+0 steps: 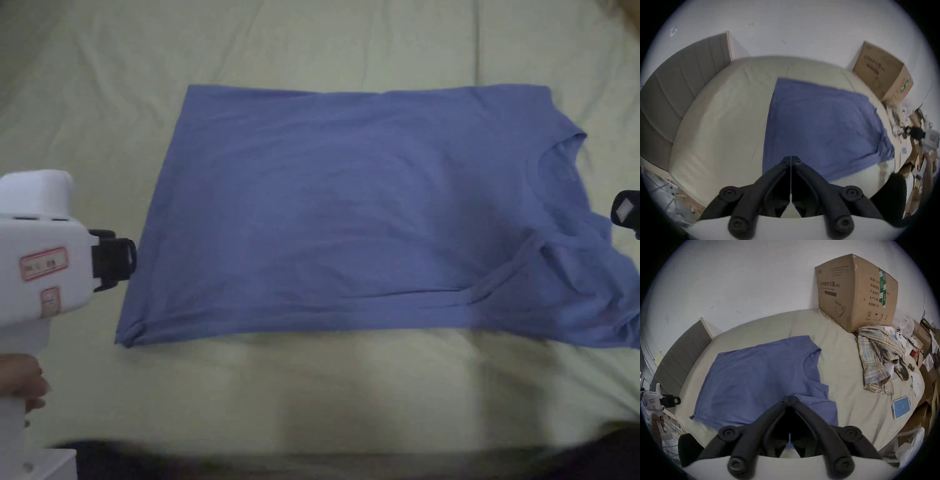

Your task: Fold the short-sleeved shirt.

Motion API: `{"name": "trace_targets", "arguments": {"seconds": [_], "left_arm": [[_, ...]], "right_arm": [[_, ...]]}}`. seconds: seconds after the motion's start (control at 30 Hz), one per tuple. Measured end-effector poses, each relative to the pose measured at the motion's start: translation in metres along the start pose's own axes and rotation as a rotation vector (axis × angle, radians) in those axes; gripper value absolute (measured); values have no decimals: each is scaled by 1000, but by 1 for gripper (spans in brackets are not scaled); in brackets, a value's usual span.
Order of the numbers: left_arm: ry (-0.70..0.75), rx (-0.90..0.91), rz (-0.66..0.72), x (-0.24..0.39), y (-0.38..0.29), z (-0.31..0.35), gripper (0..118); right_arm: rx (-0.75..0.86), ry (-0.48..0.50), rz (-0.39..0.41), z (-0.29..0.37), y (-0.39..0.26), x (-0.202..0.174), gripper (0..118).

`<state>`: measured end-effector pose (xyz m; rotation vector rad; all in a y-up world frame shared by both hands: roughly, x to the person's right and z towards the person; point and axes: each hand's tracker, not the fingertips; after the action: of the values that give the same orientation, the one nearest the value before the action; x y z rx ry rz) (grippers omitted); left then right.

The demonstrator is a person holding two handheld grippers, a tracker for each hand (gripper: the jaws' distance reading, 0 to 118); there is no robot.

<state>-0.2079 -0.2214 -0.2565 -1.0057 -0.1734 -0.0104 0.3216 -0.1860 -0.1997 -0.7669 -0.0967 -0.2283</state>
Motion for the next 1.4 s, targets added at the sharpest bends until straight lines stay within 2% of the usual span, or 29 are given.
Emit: {"name": "trace_targets", "arguments": {"seconds": [0.1, 0.2, 0.23, 0.27, 0.33, 0.37, 0.47, 0.53, 0.63, 0.67, 0.7, 0.73, 0.83, 0.87, 0.9, 0.93, 0.97, 1.0, 1.03, 1.17, 1.3, 1.33, 1.37, 1.4], "left_arm": [[57, -128, 2, -11, -5, -23, 0], [23, -181, 73, -23, -15, -41, 1], [4, -175, 103, -26, -18, -45, 11], [1, -169, 132, -29, -20, -51, 36], [-1, -198, 164, -35, -19, -62, 113], [-1, -215, 174, -36, -20, -69, 118], [41, -257, 192, -37, -22, -82, 115], [35, -319, 148, -33, -26, -91, 111], [119, -296, -9, -21, -24, -87, 89], [71, -268, -29, -16, -22, -81, 73], [43, -253, -55, -12, -20, -75, 43], [11, -253, -57, -13, -17, -70, 3], [-19, -229, -24, -11, -12, -56, 3], [-19, -215, -43, -13, -9, -50, 3], [-14, -203, -51, -12, -8, -45, 3], [-19, -197, -53, -12, -7, -42, 3], [-28, -193, -52, -12, -6, -40, 3], [-31, -192, -51, -13, -5, -39, 3], [-33, -191, -50, -13, -5, -39, 3], [-15, -193, -27, -14, -7, -43, 3], [-19, -197, -4, -16, -10, -44, 3], [-16, -198, -9, -15, -10, -44, 3], [-14, -199, -13, -15, -9, -44, 3], [-14, -197, -15, -14, -9, -43, 3]], "right_arm": [[-50, 9, 4, -11, -7, 3, 0], [-90, 9, -6, -18, -9, 11, 0], [-94, 6, -9, -21, -15, 9, 0], [-101, 9, -17, -21, -16, 12, 0], [-116, 13, -30, -23, -16, 17, 0], [-120, 8, -35, -25, -21, 17, 0], [-122, -6, -46, -23, -22, 23, 0], [-128, -10, -55, -26, -27, 24, 0], [-148, -24, -49, -29, -33, 27, 0], [-156, -30, -42, -29, -34, 28, 0], [-167, -32, -31, -27, -35, 29, 0], [-187, -27, -13, -26, -37, 29, 0], [-242, -26, 51, -24, -47, 30, 1], [-260, -20, 66, -22, -50, 31, 7], [-276, -15, 76, -24, -54, 33, 26], [-290, -7, 84, -24, -56, 35, 68], [-306, -8, 88, -27, -59, 38, 93], [-347, -40, 108, -34, -64, 41, 95], [-399, -30, 136, -41, -66, 44, 95], [-499, -80, 124, -67, -75, 51, 96], [-493, -41, 87, -70, -71, 56, 94], [-497, -42, 88, -71, -70, 56, 91], [-497, -46, 96, -71, -69, 55, 80], [-497, -48, 107, -71, -68, 55, 61]]}}
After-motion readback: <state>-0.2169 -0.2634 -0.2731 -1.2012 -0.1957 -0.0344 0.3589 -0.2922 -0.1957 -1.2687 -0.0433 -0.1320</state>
